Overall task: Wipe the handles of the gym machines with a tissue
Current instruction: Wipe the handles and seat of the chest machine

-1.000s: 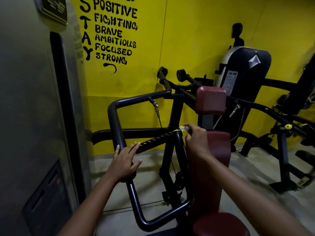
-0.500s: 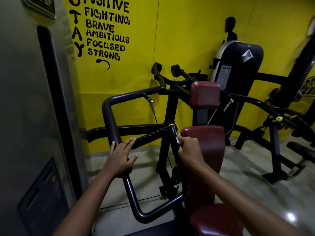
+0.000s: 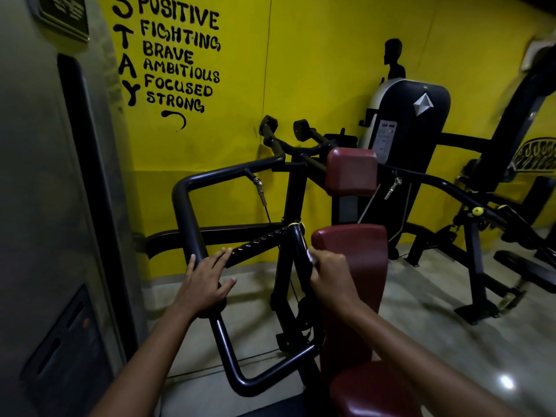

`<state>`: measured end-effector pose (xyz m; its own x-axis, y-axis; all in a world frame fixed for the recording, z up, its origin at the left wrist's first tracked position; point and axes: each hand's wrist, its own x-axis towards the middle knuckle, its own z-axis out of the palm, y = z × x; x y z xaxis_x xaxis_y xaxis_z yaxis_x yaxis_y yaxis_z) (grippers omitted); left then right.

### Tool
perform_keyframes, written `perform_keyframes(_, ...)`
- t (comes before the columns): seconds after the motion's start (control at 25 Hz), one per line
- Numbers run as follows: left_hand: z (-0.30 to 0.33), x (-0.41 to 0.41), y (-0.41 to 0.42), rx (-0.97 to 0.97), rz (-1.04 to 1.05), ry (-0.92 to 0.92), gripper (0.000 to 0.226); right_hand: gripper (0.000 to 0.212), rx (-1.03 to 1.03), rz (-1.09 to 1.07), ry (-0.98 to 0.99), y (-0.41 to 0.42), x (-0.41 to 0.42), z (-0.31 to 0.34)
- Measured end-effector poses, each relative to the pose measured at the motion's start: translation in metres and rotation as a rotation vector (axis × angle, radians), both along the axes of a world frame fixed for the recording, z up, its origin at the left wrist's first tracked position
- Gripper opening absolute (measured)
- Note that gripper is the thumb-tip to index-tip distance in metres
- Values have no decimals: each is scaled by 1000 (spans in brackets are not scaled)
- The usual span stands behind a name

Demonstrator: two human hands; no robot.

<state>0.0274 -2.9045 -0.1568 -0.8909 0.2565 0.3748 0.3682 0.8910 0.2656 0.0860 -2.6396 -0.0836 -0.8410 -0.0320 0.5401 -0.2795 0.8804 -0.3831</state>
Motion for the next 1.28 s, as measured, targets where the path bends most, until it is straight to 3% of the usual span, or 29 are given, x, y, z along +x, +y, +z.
perform_keyframes(0.24,-1,-1,-2,11,0,1,88,18,-163,62,49,-10,-48,16)
perform_keyframes(0.52,-3,-3,-1,22,-2,18,86,72,134,40,-55,-8,-33,5)
perform_keyframes(1.0,-4,-4,-2,-30,10,-13,88,78,264,134,148,11,36,-45)
perform_keyframes(1.08,-2,-2,-1,-20,8,-20,89,66,164,215,137,21,46,-43)
perform_keyframes(1.16,0,-2,0,-16,11,-18,90,44,-102,228,128,26,46,-30)
perform_keyframes(1.28,2,1,1,-21,12,-13,89,36,-394,37,79,23,18,1)
